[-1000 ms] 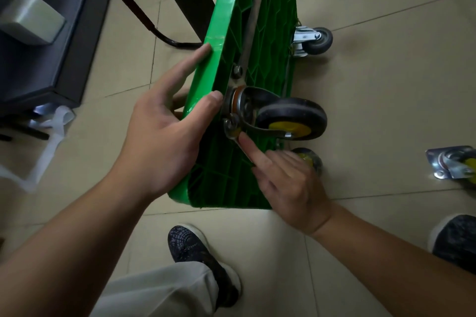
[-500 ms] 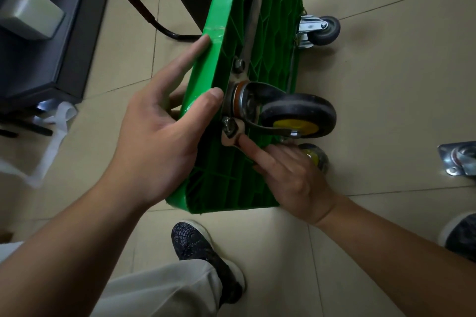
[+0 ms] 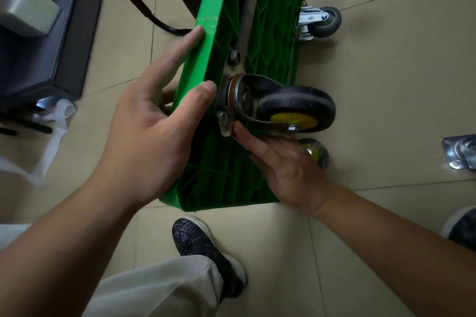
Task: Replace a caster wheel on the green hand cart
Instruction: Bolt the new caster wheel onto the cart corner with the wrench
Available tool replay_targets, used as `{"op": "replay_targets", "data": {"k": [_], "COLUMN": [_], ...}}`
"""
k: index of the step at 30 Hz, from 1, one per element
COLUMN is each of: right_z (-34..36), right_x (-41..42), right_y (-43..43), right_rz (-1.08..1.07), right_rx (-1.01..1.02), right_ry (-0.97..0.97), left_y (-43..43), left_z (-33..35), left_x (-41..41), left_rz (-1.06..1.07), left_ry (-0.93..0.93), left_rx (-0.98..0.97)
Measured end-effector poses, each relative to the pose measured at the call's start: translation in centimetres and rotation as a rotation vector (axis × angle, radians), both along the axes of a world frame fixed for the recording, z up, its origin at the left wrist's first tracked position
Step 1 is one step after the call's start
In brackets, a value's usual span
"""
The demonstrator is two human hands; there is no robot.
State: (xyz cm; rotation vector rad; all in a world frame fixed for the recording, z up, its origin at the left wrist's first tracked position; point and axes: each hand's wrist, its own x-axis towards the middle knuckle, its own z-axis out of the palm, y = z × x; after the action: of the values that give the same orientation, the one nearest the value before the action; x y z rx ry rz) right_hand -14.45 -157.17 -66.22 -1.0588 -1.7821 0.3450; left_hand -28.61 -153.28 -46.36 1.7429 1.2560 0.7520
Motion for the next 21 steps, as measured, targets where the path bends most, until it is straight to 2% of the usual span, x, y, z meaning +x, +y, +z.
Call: {"op": "replay_targets", "data": {"k": [3,8,13,18,21], "right_z": [-0.2,0.5,2.0,4.5,6.7], "right_x": [0.4,-0.9,-2.3,-4.0,-4.4], "right_y": [0.4,-0.7,-3.1,-5.4,-6.9], "right_rz": [0.034,0.008,0.022,-0.041,-0.035], "right_rx": [-0.040,-0.051,-0.217,-0.272,-0.417], "right_ry": [-0.011,0.111,0.163,0.328,0.366], "left_y": [0.0,0.0,0.0,0.2,0.1], "left_z": [-0.1,0.0,0.0,-0.1,-0.1], "left_x": [0.0,0.2,0.1,0.3,0.2], "left_rz": [0.018,0.033,0.047,0.055,0.054], "left_ry": [0.003,0.036,0.089,0.085,0.082], "left_rx": [0.009,0.033,0.067,0.046,0.041]}}
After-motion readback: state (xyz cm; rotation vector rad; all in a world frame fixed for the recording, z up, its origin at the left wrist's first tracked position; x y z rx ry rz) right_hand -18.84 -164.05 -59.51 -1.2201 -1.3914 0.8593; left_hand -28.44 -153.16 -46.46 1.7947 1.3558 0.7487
